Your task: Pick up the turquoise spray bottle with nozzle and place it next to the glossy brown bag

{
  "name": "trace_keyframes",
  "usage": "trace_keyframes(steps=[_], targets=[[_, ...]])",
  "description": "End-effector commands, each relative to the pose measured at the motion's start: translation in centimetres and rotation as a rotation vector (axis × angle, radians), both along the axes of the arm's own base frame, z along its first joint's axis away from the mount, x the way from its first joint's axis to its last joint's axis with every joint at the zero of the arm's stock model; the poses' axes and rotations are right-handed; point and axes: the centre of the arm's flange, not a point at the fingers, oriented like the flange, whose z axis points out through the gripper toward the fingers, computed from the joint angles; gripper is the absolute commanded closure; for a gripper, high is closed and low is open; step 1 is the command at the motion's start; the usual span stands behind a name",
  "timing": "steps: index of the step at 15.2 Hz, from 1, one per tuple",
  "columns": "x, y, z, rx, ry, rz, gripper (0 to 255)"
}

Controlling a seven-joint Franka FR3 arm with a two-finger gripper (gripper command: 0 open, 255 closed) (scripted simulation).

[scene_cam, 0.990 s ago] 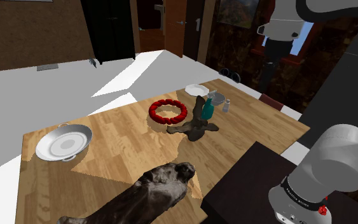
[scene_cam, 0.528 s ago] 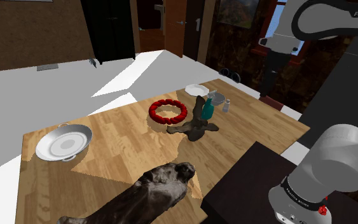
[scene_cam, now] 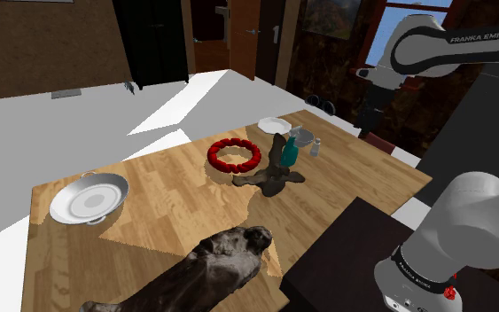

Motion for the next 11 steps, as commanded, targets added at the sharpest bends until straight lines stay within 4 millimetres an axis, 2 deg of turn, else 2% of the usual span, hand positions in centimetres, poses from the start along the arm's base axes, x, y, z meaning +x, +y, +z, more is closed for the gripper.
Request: trace_keyframes(steps=[1,11], targets=[[1.0,-1.9,-2.0,0.018,-0.022,0.056,0],[8.0,-10.6,-10.6,0.119,-0.121,0.310,0]])
